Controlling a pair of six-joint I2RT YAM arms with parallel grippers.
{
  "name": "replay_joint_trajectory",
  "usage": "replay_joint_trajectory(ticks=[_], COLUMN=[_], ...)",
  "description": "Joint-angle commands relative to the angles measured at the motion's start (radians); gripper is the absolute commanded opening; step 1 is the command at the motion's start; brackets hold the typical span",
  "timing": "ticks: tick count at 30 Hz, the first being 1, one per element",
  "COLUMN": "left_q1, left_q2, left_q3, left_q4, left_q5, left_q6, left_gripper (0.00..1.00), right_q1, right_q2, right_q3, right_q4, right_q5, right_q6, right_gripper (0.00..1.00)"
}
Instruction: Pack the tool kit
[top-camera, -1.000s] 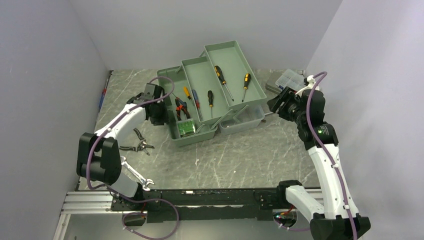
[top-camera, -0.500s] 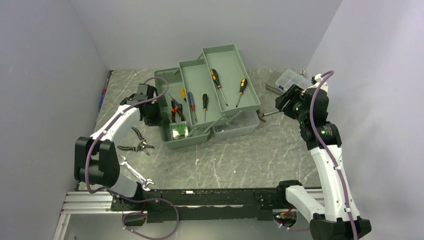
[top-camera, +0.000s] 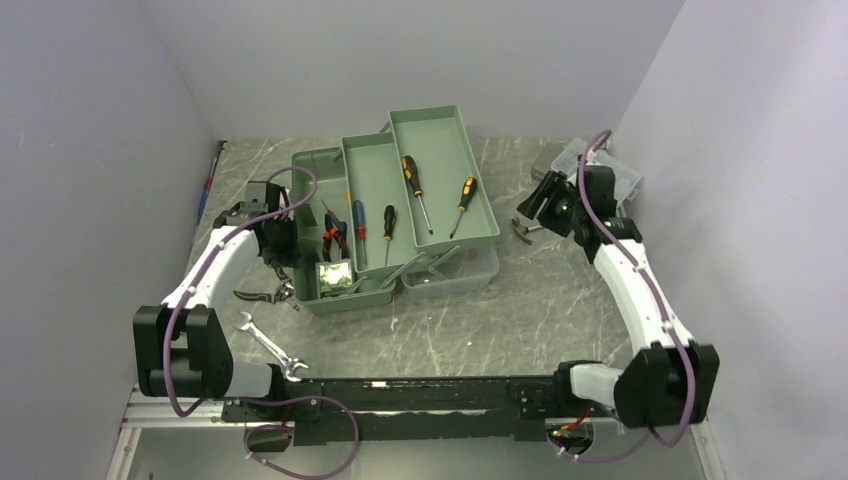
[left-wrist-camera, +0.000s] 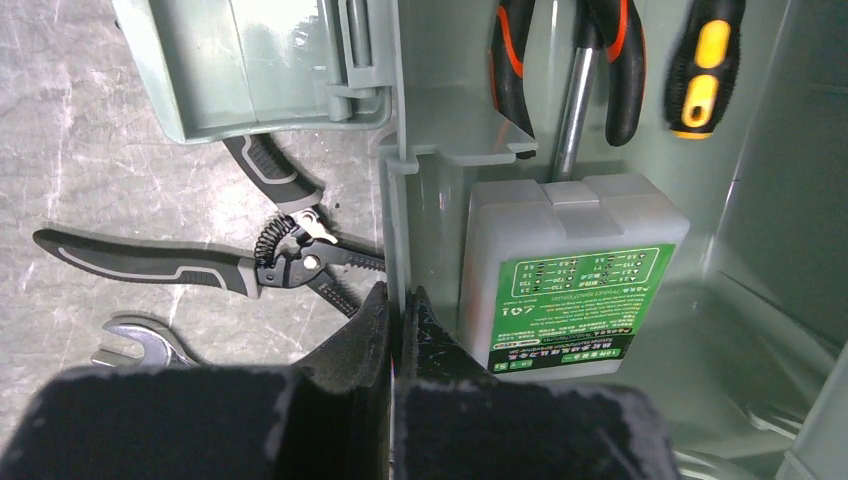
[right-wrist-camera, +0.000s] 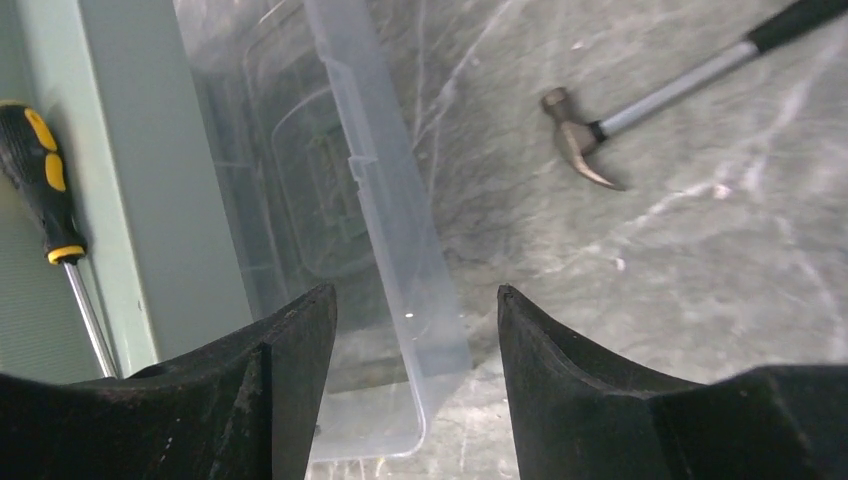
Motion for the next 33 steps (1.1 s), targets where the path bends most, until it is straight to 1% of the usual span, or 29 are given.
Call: replay_joint_trajectory(ticks=[1,3,7,9,18,23,26,29,31,33], left_q1=[0.000,0.002,0.003,0.005,0.005,0.005,0.005,0.005,0.005,0.005], left_q2=[-0.007,-0.009,-0.022,-0.030,-0.040,-0.039,-0.040,-0.043,-0.044,-0.045], left_q3=[0.024,0.022,0.015,0.011,0.012,0.013,0.014,0.017,0.017,0.019], left_q4=[-0.019,-0.017,-0.014,-0.010,-0.006,-0.005,-0.005,-0.004,-0.004,-0.005], left_q5=[0.032,0.028,0.022,0.024,0.040,0.049,0.058,0.064,0.065,0.070], left_q6=[0.076,0.071,0.059,0.059,0.061,0.069,0.068,0.065,0.064,0.065], left_gripper=[0.00,0.00,0.00,0.00,0.00,0.00,0.00,0.00,0.00,0.00], right_q1=[-0.004,-0.005,-0.004,0.004,0.053,0.088,0.116,0.156,0.184,0.195], right_q2=[0.128,0.220,0.330,0.358,0.420,0.437,0.450,0.441,0.436,0.432], right_q3=[0.026,0.052,0.073,0.068,0.050,0.049,0.045,0.040,0.042,0.048], right_q4=[0.153,0.174,0.187,0.199,0.186,0.153,0.131,0.112,0.100,0.091], right_q5=[-0.224,-0.288,-0.354,-0.385,-0.412,-0.371,-0.319,-0.236,-0.174,-0.145], right_q6=[-0.031,-0.039,-0.057,-0.069,-0.127,-0.153,-0.166,-0.173,-0.172,-0.172], right_gripper=[0.61,0.59,0.57,0.55,0.53,0.52,0.49,0.41,0.33,0.27])
